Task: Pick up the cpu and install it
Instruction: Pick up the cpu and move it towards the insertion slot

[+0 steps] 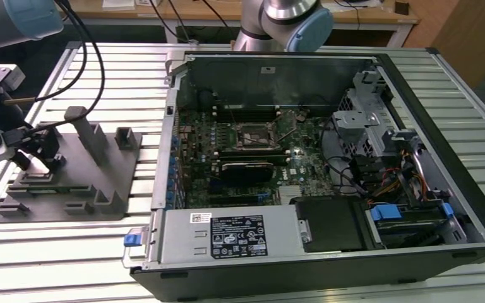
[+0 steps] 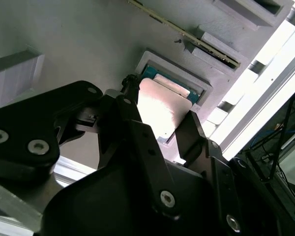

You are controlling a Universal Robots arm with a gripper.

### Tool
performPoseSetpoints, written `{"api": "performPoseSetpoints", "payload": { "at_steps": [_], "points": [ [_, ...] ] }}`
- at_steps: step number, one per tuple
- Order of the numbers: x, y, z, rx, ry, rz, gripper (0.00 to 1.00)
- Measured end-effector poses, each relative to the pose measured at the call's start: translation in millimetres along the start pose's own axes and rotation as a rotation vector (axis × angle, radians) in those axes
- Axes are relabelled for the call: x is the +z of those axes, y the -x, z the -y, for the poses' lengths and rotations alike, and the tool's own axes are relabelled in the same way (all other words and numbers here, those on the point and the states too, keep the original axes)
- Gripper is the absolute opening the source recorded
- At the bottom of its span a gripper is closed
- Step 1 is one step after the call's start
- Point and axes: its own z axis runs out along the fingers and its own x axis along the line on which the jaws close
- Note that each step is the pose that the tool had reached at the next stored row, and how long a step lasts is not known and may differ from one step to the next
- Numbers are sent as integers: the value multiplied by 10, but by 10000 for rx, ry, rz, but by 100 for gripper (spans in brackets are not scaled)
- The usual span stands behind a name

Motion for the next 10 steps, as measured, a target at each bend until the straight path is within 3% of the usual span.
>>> {"api": "performPoseSetpoints", "payload": {
  "at_steps": [10],
  "points": [
    [7,-4,0,-287,-7,3,54]
  ]
}}
